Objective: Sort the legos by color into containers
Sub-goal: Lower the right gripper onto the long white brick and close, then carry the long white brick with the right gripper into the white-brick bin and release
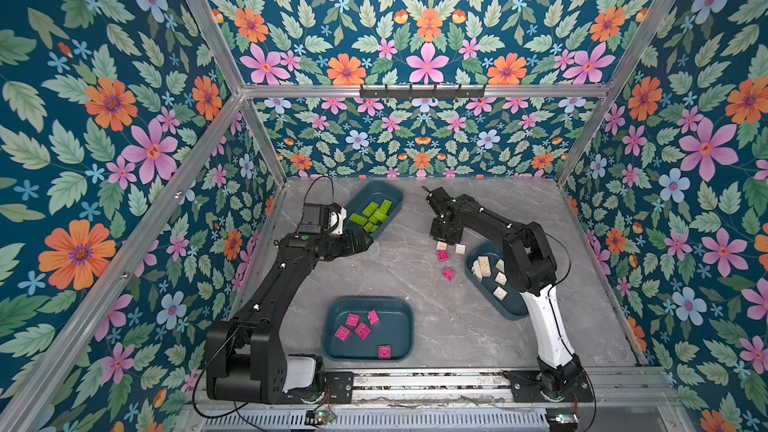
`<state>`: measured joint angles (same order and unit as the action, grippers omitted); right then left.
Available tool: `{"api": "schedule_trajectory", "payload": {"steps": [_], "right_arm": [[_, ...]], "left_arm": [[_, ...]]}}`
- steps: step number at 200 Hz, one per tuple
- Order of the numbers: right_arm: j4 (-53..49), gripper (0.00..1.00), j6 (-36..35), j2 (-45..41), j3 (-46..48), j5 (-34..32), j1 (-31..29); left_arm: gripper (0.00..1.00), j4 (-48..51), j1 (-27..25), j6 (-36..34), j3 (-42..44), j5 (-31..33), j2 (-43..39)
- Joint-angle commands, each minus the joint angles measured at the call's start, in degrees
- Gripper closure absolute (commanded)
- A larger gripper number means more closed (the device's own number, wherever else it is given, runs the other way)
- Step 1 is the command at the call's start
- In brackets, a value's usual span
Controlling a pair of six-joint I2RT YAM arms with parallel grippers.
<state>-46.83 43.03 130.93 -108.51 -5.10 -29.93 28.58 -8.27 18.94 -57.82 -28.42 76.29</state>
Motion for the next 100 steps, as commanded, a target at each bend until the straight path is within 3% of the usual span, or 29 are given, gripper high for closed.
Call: {"api": "schedule_trajectory", "payload": {"steps": [1,50,100], "right_arm": [[-1.1,0.75,-1.7,-3.4,0.8,-1.7,0.0],[-1.6,0.75,-2.7,-16.6,9.8,-1.8,0.1],[-3.1,0.76,-2.6,-34.0,26.4,-1.2,2.5]], "left_arm": [[0.0,0.3,0.0,-1.1,-0.7,-0.2,0.1],[0.0,0.2,0.0,-0.9,-0.8,-0.8,0.3],[0.0,-1.9,-0.9,2.2,-0.3,-3.7,-1.6]]}}
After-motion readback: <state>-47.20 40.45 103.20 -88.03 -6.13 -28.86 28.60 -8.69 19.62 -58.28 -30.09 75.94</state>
